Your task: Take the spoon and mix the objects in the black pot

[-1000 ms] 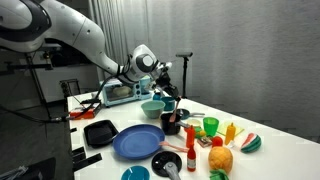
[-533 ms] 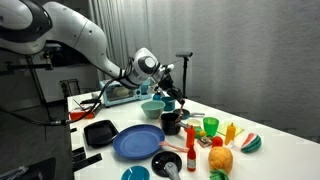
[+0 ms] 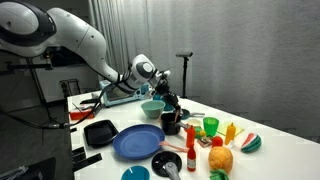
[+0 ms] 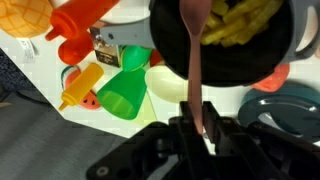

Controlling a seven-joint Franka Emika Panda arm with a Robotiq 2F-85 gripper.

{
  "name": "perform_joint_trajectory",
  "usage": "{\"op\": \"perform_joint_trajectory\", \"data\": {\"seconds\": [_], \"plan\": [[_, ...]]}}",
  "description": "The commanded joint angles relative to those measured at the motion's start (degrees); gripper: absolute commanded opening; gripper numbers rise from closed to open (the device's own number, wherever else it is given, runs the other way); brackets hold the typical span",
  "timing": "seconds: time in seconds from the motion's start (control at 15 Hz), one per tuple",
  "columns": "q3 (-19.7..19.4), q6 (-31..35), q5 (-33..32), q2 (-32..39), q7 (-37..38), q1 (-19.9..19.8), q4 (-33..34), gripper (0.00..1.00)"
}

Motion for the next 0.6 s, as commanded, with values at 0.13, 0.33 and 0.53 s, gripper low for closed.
{"op": "perform_joint_trajectory", "data": {"seconds": [0.13,0.33,0.53], "plan": [[9.3,-15.1,10.8,-1.4,-13.7,-4.9,3.4,0.04],[10.8,-26.1,14.2,-1.0,-17.5,-6.0,8.6,0.04],[11.7,-33.8,15.9,0.0,-18.3,-7.1,13.1,0.04]]}}
